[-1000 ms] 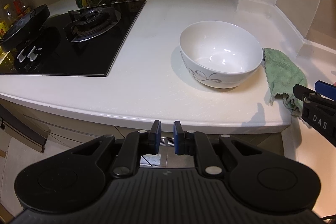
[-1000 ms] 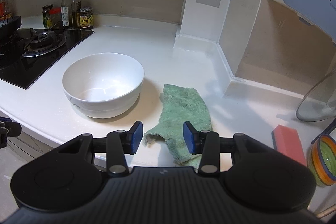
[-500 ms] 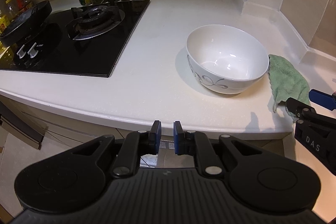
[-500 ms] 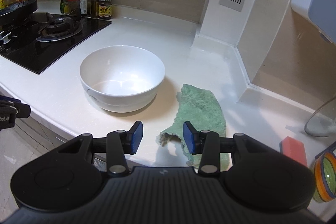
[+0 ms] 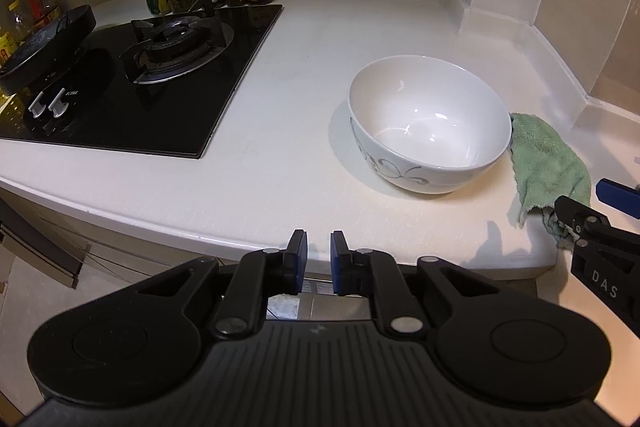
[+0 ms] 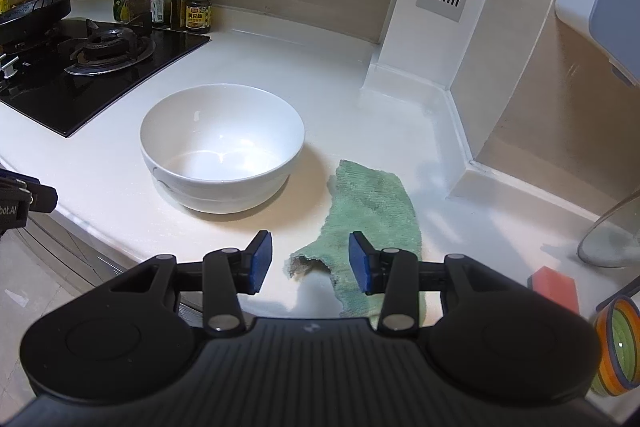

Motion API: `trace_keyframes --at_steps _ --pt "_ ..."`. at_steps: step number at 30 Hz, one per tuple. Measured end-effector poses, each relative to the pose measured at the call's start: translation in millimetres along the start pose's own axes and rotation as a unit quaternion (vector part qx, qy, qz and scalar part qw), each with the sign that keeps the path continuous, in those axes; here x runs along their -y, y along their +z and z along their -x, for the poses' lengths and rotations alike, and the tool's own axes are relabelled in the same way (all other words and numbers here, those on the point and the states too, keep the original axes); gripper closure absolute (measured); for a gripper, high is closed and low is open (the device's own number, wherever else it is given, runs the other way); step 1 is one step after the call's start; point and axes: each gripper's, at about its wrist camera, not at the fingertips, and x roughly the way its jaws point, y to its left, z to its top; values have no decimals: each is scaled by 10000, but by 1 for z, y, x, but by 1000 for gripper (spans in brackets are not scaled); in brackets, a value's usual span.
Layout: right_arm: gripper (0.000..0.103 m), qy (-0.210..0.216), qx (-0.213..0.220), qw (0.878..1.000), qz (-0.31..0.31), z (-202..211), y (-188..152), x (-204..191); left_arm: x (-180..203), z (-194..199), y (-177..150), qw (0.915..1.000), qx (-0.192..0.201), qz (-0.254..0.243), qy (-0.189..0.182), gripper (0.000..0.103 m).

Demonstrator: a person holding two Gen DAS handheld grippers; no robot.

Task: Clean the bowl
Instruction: 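Lower the right gripper onto the green towel and close on it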

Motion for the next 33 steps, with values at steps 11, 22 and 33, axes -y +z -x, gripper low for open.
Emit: trace_keyframes --at_steps 11,22,33 --pt "66 87 78 9995 303 1 -8 25 7 -8 5 9999 -67 -112 -16 90" --pt "66 115 -261 9994 202 -17 -25 61 12 -24 12 9997 -176 -147 95 90" --pt "66 -17 -288 9963 -808 -69 -11 89 16 -37 31 9997 -94 -186 125 90"
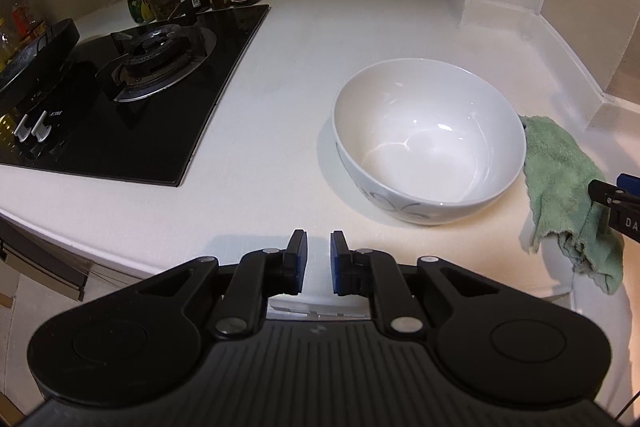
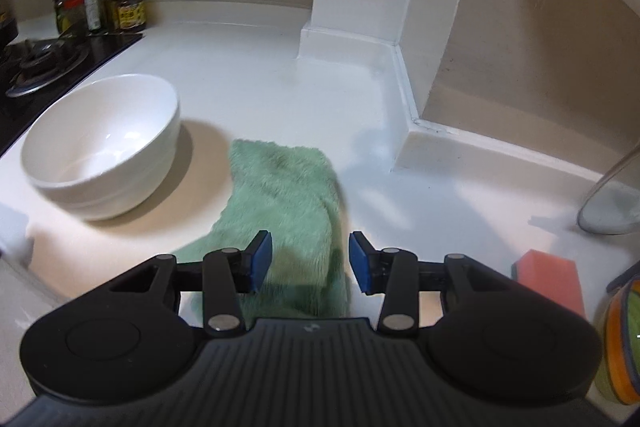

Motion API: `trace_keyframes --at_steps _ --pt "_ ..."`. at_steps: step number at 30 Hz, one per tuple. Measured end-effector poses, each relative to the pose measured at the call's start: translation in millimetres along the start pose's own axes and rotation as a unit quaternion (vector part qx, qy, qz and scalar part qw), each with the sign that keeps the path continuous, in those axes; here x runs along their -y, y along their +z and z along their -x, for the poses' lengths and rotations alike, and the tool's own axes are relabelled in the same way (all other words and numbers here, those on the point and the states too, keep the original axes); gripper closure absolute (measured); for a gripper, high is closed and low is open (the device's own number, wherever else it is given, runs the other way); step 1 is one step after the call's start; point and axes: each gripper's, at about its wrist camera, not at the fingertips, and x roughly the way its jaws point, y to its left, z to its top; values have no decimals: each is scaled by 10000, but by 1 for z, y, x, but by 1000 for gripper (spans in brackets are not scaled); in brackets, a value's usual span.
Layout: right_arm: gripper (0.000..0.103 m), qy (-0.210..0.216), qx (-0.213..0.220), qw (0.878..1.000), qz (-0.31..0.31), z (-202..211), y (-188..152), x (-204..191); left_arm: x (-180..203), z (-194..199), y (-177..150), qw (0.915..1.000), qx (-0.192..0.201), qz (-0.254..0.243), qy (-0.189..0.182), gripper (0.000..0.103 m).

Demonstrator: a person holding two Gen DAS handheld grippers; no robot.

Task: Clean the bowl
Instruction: 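Lower the right gripper onto the green towel and close on it, then lift the towel with the right gripper and carry it into the white bowl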

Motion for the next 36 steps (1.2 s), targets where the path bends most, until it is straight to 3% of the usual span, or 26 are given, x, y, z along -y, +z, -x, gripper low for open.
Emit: trace_keyframes --at_steps 7,14,18,30,33,36 --pt "66 64 -339 9987 -367 -33 2 11 -12 -3 14 9998 84 176 -14 90" --pt "67 7 -441 9985 -316 -42 2 4 -16 -10 24 9997 102 228 -6 90" --pt "81 55 -491 9985 -230 -41 4 -3 -17 -12 28 9997 123 220 -7 90" --pt "81 68 -497 9985 -231 -40 4 -4 -16 -13 29 9997 144 217 -48 90" --pt "93 113 -515 9984 -183 -41 5 -4 -17 -13 29 9996 151 224 -40 90" --pt "97 119 -471 9988 -40 -38 3 -7 -19 -12 30 9995 175 242 -34 90"
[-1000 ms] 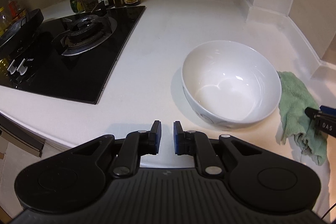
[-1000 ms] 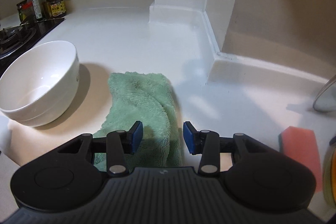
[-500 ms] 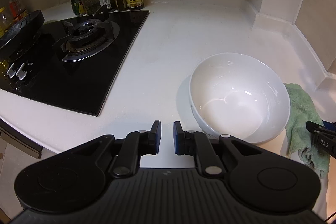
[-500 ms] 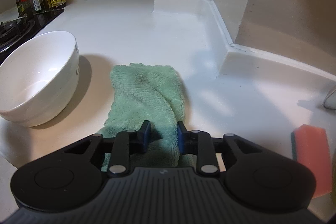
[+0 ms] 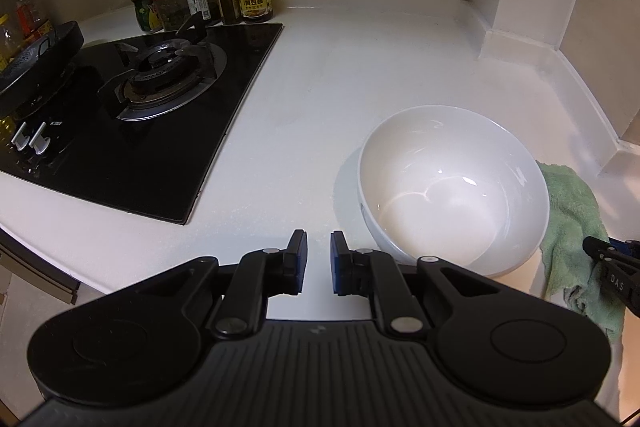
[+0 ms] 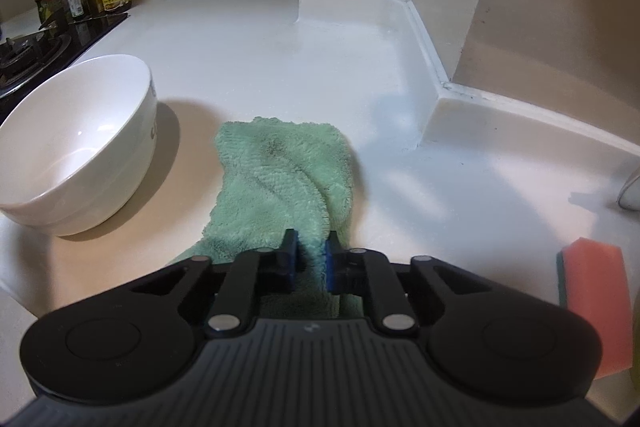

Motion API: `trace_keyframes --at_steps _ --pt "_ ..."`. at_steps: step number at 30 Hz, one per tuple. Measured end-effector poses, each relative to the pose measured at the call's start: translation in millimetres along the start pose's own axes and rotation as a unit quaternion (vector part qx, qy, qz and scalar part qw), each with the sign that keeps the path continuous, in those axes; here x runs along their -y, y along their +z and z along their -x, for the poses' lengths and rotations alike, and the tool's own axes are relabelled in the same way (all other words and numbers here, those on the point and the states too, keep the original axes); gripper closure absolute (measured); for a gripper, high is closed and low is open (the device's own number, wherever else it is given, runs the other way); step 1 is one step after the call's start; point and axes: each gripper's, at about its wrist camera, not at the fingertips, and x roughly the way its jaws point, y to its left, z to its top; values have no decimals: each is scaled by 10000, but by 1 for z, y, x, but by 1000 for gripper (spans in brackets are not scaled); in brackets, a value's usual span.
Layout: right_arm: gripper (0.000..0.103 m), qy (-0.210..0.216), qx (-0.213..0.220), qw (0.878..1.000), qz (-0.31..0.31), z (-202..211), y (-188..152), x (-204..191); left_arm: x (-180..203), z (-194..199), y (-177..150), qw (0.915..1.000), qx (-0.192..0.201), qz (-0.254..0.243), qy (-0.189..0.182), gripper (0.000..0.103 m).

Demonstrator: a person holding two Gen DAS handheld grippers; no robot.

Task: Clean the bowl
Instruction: 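Lift the towel with the right gripper and carry it into the white bowl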

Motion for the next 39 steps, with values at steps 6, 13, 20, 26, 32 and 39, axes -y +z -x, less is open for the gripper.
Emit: trace_keyframes --at_steps 6,13,20,26,32,39 --pt "98 298 426 9986 -83 26 -4 -4 -6 0 7 9999 55 75 105 90" --pt "98 633 1286 9896 84 79 19 -7 -13 2 19 9997 160 167 58 90" --pt "98 712 1589 9847 65 99 34 -15 -16 -14 30 9992 164 13 -371 90" --pt "98 631 1899 9797 66 120 50 -31 -17 -30 33 9961 70 -148 -865 91" --pt "98 684 2064 9760 76 127 62 -41 -20 -37 36 9913 -40 -132 -1310 90" --pt "97 868 2068 9745 67 119 69 -51 -12 -56 39 9899 -348 -86 -1373 90"
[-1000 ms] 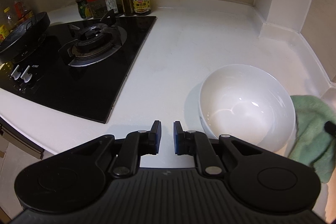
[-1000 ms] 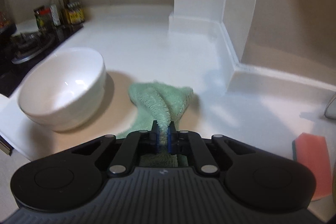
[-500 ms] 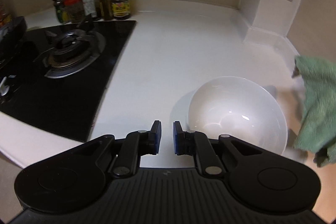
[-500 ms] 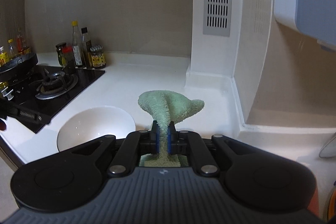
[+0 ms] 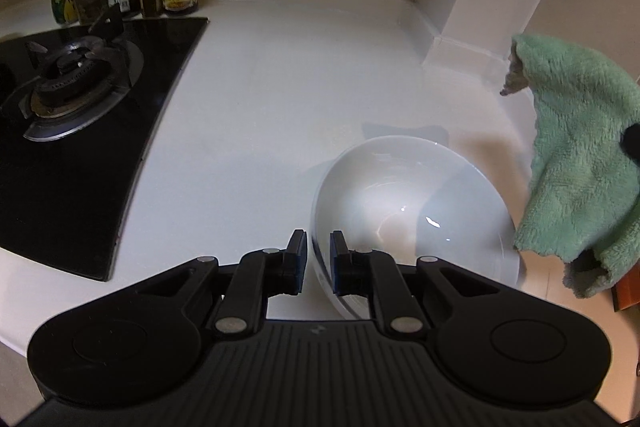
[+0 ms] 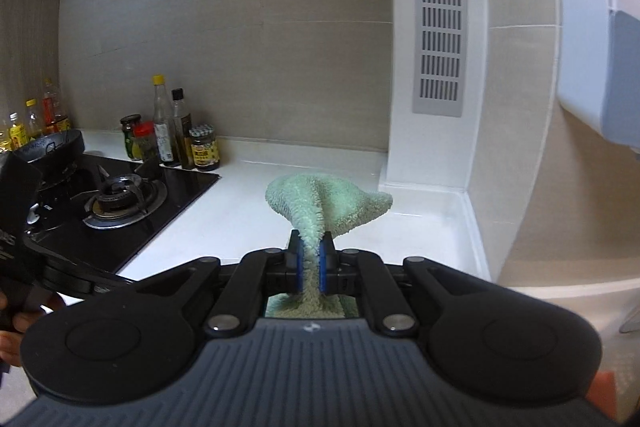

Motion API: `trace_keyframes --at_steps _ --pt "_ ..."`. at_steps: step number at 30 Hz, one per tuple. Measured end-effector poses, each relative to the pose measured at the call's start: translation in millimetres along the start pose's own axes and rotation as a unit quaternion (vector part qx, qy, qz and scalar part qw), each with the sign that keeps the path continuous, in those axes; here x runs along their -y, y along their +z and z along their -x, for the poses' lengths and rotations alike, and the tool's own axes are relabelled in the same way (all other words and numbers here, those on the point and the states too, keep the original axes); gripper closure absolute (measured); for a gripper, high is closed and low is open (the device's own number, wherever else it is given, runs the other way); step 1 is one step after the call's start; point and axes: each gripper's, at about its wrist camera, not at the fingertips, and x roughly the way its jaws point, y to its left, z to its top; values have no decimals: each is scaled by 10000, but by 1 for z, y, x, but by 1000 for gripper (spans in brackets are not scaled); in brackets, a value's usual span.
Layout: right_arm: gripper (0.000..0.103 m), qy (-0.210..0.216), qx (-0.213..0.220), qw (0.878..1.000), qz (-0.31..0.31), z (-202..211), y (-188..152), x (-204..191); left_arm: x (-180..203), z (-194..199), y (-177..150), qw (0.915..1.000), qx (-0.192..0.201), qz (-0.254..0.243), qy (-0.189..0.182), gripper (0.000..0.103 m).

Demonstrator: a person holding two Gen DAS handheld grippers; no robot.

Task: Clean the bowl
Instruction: 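Lift the towel with the right gripper and carry it into the white bowl, then wipe the towel around the bowl's inside with the right gripper while the left gripper steadies the rim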

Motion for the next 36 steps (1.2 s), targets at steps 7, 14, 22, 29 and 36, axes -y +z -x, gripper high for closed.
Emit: trace_keyframes --at_steps 7,14,22,29,36 --pt "97 161 -61 9999 -2 -7 1 -4 2 -13 4 9998 -73 114 168 98" --pt "97 300 -142 9994 92 -15 5 -9 4 -16 12 9990 -3 -113 431 99" --pt "97 784 -366 9958 316 -33 8 -29 -14 -18 20 9979 14 -50 650 99" --pt "84 1513 -1576 9730 745 -107 7 -62 -25 -16 22 9988 -72 -14 478 99" --pt "72 1823 -1700 9478 1990 -117 21 -70 -31 -17 24 9994 -144 -56 297 98"
